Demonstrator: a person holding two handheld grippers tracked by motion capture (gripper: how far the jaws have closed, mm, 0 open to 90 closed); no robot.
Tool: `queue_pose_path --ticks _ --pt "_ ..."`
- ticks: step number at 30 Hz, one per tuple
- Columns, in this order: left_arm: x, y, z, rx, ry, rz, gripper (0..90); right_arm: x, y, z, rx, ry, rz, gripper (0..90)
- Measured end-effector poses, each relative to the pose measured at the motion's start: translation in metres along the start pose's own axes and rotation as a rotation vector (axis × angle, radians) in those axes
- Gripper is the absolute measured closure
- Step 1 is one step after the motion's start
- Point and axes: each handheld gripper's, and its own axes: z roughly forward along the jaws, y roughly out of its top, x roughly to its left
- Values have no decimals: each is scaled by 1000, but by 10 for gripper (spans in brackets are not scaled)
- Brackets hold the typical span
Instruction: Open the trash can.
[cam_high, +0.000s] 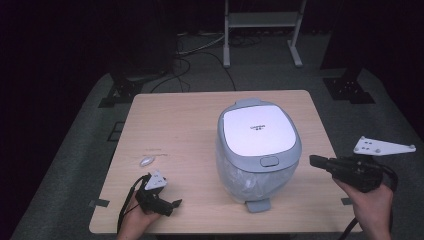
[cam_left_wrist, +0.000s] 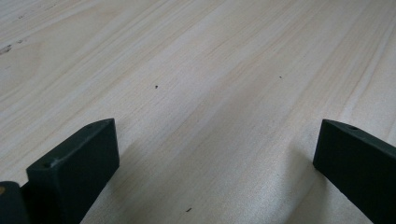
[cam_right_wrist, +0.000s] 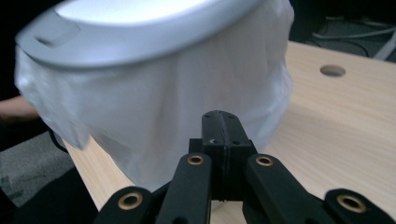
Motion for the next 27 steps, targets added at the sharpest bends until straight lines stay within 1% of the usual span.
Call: queue_pose_path --ticks 2,3,6,11,14,15,16,17,19,20,22,23,27 --pt "0 0 0 0 0 0 0 3 5 -2 -15 8 -8 899" --pt "0 0 0 0 0 0 0 6 11 -5 -28 25 -8 899" --pt "0 0 0 0 0 0 0 9 15 -7 -40 38 -15 899" --pt "0 0 0 0 0 0 0 15 28 -10 -74 89 -29 899" --pt "0 0 0 0 0 0 0 19 34 -10 -88 111 -37 899" --pt "0 0 0 0 0 0 0 21 38 -9 -96 124 -46 899" --pt "0 0 0 0 0 0 0 21 38 -9 -96 124 -46 899" --pt "0 0 0 0 0 0 0 25 42 -8 -103 143 -57 899" --pt "0 0 0 0 0 0 0 26 43 -7 -105 150 -62 899" --pt "0 0 0 0 0 0 0 30 48 -5 -107 169 -78 898" --pt "0 0 0 0 0 0 0 32 49 -4 -109 174 -83 899" --pt "0 0 0 0 0 0 0 37 53 0 -107 192 -95 898" --pt "0 0 0 0 0 0 0 46 60 7 -103 227 -121 899"
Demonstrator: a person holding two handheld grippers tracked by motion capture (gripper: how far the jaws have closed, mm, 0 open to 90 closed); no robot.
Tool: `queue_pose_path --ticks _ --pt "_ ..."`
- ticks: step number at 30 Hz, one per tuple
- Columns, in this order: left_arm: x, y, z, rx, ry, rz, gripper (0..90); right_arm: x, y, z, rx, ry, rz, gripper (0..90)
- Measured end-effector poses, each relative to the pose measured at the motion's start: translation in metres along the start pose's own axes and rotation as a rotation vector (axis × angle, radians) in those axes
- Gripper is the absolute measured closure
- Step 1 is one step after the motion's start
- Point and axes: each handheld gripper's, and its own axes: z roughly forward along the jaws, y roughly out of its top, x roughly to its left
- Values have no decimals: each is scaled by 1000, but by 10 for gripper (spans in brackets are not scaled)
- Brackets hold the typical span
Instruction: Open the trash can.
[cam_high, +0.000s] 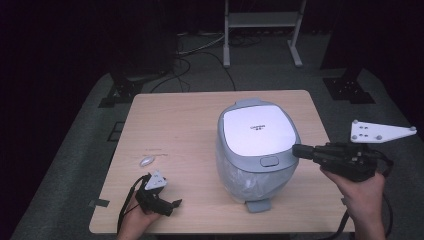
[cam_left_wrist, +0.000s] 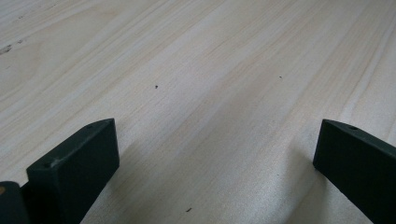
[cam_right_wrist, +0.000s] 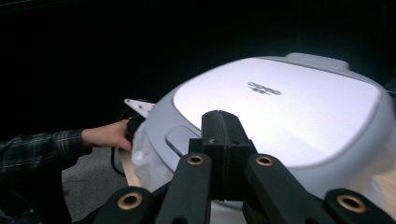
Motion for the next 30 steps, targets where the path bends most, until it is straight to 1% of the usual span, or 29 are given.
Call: queue_pose_path --ticks 3,4,6,7,8,10,11,13,16,17,18,21,22,23,27,29,30 --pt "0 0 0 0 0 0 0 3 2 4 4 11 -10 898" --pt "0 0 0 0 0 0 0 5 5 9 9 27 -17 898" --pt "0 0 0 0 0 0 0 7 6 15 18 39 -24 898" --pt "0 0 0 0 0 0 0 7 6 15 18 39 -24 898" --pt "0 0 0 0 0 0 0 8 5 20 31 48 -25 899" --pt "0 0 0 0 0 0 0 9 4 25 41 55 -26 899" --pt "0 0 0 0 0 0 0 9 4 25 41 55 -26 899" --pt "0 0 0 0 0 0 0 9 2 34 60 64 -25 899" --pt "0 0 0 0 0 0 0 9 1 39 75 66 -26 900" --pt "0 0 0 0 0 0 0 9 0 44 97 61 -26 900" --pt "0 0 0 0 0 0 0 9 -1 45 102 58 -29 900" --pt "0 0 0 0 0 0 0 9 -1 47 98 59 -24 900" --pt "0 0 0 0 0 0 0 11 -1 47 102 37 -31 900" --pt "0 0 0 0 0 0 0 11 -1 47 102 37 -31 900" --pt "0 0 0 0 0 0 0 16 -1 47 107 12 -60 900" --pt "0 0 0 0 0 0 0 16 -1 48 108 8 -62 900" --pt "0 0 0 0 2 -2 0 15 -1 48 97 14 -61 900"
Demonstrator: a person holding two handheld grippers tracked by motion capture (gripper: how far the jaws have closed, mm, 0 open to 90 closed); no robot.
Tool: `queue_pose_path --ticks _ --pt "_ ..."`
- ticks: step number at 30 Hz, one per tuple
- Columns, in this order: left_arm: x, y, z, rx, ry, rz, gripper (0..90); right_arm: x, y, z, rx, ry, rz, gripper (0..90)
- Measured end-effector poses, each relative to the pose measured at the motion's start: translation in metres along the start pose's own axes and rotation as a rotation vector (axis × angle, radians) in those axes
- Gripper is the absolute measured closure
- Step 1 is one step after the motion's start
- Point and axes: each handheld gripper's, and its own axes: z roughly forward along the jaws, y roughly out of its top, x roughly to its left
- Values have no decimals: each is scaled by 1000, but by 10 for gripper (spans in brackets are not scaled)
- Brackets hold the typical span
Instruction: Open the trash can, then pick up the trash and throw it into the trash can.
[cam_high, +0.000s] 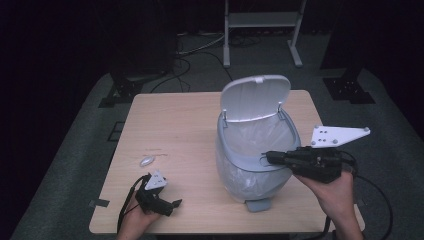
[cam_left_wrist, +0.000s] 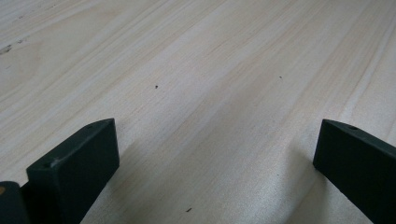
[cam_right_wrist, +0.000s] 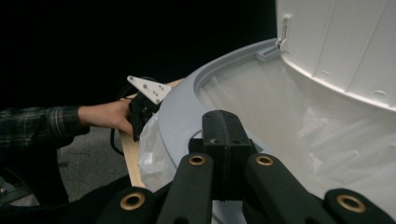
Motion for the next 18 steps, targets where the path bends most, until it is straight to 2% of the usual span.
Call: queue_pose_path --ticks 3,4,6,9,14,16,18 --pt "0 0 0 0 0 0 0 0 1 0 -1 -10 -5 900" --pt "0 0 0 0 0 -1 0 0 0 -2 -24 -10 -2 900" --pt "0 0 0 0 1 0 0 0 0 -3 -31 -10 -2 900" --pt "0 0 0 0 1 -1 0 0 1 -8 -41 -11 3 864" --pt "0 0 0 0 1 -1 0 -5 -1 -26 -67 -61 19 799" --pt "0 0 0 0 1 -1 0 -6 -2 -28 -69 -65 20 787" --pt "0 0 0 0 1 -1 0 -9 -4 -35 -68 -90 31 769"
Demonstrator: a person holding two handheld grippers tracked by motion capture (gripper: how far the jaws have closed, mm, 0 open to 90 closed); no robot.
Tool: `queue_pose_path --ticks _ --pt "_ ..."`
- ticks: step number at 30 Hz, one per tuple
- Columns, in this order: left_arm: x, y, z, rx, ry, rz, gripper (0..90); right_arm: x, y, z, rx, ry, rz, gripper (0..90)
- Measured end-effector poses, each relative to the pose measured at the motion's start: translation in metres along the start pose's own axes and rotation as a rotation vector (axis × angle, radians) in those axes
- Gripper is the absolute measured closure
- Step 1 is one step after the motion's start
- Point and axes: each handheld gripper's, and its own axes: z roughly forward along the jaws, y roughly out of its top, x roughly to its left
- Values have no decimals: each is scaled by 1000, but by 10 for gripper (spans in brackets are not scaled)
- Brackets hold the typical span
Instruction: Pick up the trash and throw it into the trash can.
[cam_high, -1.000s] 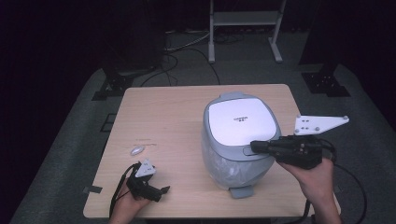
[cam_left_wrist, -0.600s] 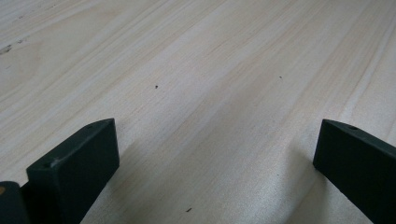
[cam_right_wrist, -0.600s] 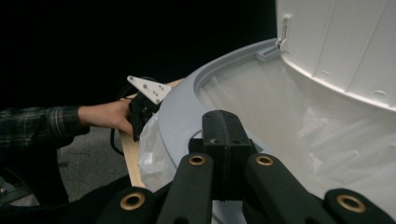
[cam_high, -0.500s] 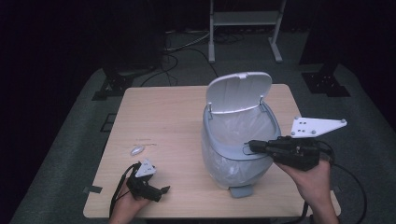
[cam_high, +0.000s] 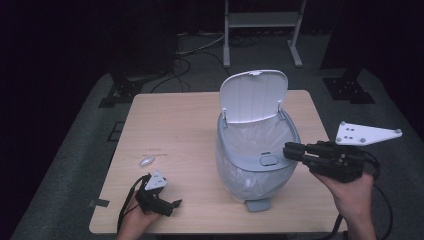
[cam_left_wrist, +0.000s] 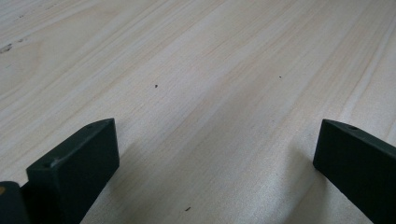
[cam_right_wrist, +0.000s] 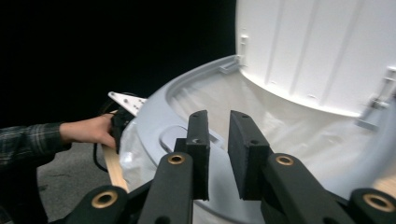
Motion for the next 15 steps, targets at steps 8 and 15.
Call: queue_pose_path --ticks 8,15 --pt "0 0 0 0 2 -2 0 -6 -5 -14 -12 -40 11 711" --pt "0 0 0 1 2 -1 0 -11 -12 -23 -7 -101 17 607"
